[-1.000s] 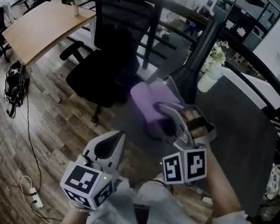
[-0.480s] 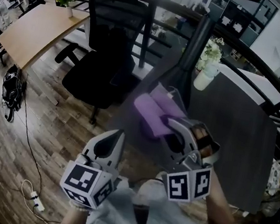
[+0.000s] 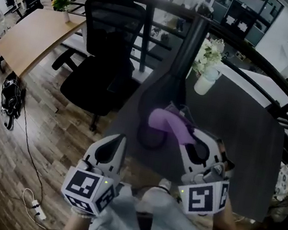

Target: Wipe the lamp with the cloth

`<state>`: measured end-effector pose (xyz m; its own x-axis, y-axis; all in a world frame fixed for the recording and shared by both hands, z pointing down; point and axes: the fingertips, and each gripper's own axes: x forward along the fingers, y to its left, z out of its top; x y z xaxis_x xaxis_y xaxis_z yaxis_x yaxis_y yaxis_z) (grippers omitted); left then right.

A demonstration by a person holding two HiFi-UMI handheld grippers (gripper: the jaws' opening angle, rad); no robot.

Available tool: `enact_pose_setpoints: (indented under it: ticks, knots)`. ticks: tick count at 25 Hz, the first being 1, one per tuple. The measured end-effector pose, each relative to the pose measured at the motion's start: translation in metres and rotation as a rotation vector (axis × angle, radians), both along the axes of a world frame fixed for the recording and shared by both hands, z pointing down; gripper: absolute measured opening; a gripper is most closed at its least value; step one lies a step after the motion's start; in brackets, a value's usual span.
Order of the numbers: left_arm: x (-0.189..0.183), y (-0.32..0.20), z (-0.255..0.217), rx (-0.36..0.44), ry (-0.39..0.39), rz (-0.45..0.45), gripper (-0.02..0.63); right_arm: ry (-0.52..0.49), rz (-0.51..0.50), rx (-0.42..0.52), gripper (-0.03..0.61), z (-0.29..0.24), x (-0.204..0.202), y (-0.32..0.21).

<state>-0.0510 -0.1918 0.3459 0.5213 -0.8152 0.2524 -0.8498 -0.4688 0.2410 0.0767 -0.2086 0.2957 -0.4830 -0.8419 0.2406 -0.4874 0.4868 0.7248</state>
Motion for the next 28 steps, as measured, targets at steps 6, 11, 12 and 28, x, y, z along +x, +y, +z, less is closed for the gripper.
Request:
enact_pose_setpoints:
  ticks: [6, 11, 12, 28]
  knots:
    - [0.006, -0.009, -0.007, 0.008, 0.000, -0.033, 0.000, -0.228, 0.081, -0.077, 0.052, -0.028, 0.040, -0.022]
    - [0.011, -0.017, -0.006, -0.005, 0.008, -0.042, 0.000, -0.429, 0.178, -0.139, 0.052, -0.045, 0.079, -0.055]
    - [0.011, -0.018, -0.006, -0.006, 0.005, -0.048, 0.000, -0.449, 0.193, -0.134, 0.052, -0.049, 0.085, -0.063]
    - [0.010, -0.018, -0.010, -0.005, 0.012, -0.079, 0.000, -0.597, 0.163, 0.070, 0.052, -0.139, 0.053, -0.144]
